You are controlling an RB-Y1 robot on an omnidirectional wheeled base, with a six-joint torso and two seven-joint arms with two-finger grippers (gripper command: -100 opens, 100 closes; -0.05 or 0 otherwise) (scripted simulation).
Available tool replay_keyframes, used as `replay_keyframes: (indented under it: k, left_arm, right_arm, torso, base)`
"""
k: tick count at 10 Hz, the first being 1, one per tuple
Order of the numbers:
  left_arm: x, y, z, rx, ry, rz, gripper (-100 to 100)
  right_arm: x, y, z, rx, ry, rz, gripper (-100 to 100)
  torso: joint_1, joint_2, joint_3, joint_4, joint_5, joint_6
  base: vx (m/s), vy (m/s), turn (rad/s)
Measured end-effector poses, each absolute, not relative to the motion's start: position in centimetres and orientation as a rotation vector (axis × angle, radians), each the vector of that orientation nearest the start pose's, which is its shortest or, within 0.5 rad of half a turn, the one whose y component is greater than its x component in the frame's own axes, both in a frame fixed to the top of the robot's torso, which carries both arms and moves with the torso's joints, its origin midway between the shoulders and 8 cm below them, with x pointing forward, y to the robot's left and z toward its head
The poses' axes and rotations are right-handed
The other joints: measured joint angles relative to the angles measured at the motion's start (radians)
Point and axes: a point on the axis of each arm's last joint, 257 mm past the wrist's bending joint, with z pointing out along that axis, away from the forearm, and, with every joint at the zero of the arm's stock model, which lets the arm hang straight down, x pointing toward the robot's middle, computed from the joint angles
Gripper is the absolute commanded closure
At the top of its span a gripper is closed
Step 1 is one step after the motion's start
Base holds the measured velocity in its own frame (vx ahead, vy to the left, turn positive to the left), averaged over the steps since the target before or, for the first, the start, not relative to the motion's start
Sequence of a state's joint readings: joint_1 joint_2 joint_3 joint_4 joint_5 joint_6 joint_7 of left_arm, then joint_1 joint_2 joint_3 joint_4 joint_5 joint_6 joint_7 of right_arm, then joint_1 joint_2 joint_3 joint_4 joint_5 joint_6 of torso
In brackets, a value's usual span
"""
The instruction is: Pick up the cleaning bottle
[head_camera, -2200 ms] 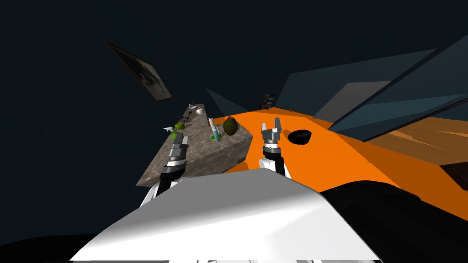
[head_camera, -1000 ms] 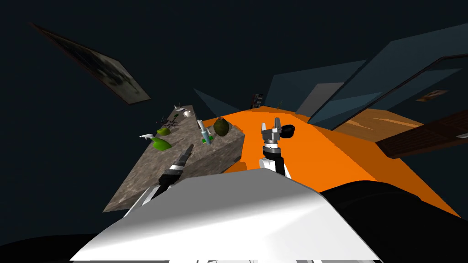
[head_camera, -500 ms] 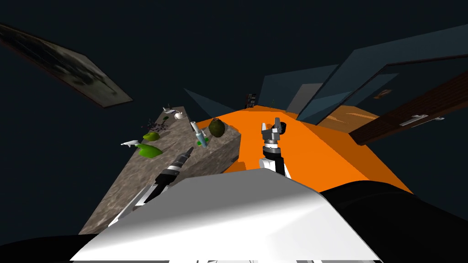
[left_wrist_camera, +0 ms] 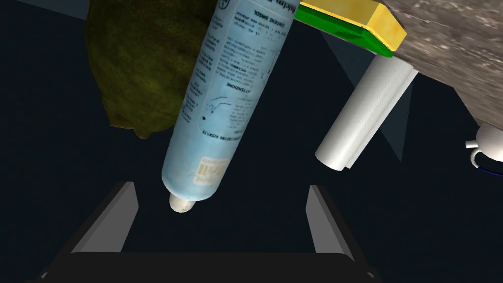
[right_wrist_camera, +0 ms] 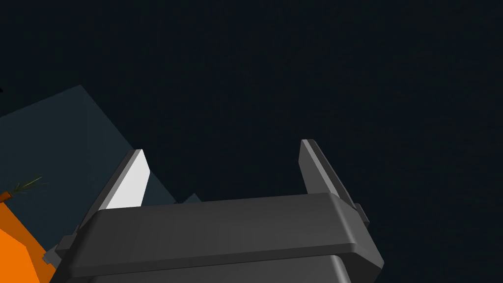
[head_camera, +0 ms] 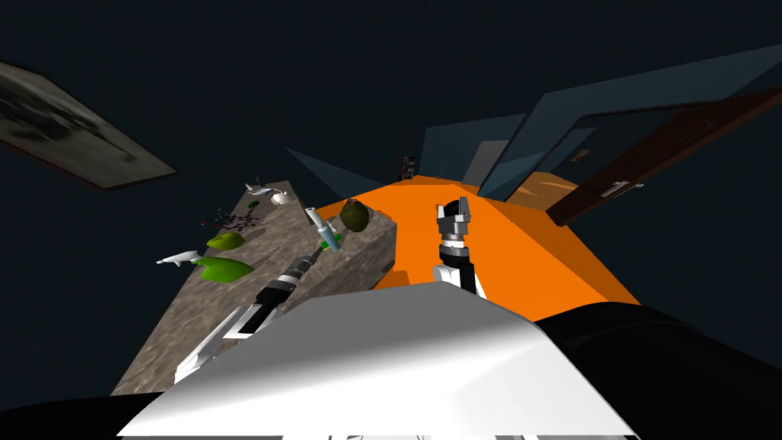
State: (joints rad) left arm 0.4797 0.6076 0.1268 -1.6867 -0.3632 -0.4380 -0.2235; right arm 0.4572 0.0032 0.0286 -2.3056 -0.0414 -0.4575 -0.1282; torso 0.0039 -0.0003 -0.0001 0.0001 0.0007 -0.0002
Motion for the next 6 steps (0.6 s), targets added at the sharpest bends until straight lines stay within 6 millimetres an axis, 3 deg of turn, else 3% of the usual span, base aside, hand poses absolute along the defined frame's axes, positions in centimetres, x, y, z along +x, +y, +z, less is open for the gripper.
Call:
replay_keyframes:
  k: [3,4,5,6]
  left_arm:
    - [39.8,40.7,-23.0,-0.076,1.621,-0.351,-100]
    - [40.3,40.6,-22.7,-0.048,1.613,-0.341,-100]
    - [40.3,40.5,-22.6,-0.043,1.611,-0.339,0]
    - [40.3,40.5,-22.6,-0.043,1.611,-0.339,-100]
  right_arm:
    - [34.9,-27.0,4.2,0.718,0.534,1.498,0]
    - [34.9,-27.0,4.2,0.718,0.534,1.498,0]
    - [34.9,-27.0,4.2,0.718,0.534,1.498,0]
    - [34.9,-27.0,4.2,0.718,0.534,1.498,0]
  torso:
    - [0.000,-0.002,-0.001,0.000,0.000,0.000]
    - [-0.002,-0.003,-0.002,-0.001,0.000,0.000]
    - [-0.003,-0.001,-0.001,0.000,-0.001,-0.001]
    - [-0.004,0.000,0.000,0.000,-0.001,-0.001]
  base:
    - [0.022,0.047,-0.223]
    - [-0.006,0.001,-0.012]
    - [0.000,0.000,0.000]
    - [-0.036,-0.002,0.179]
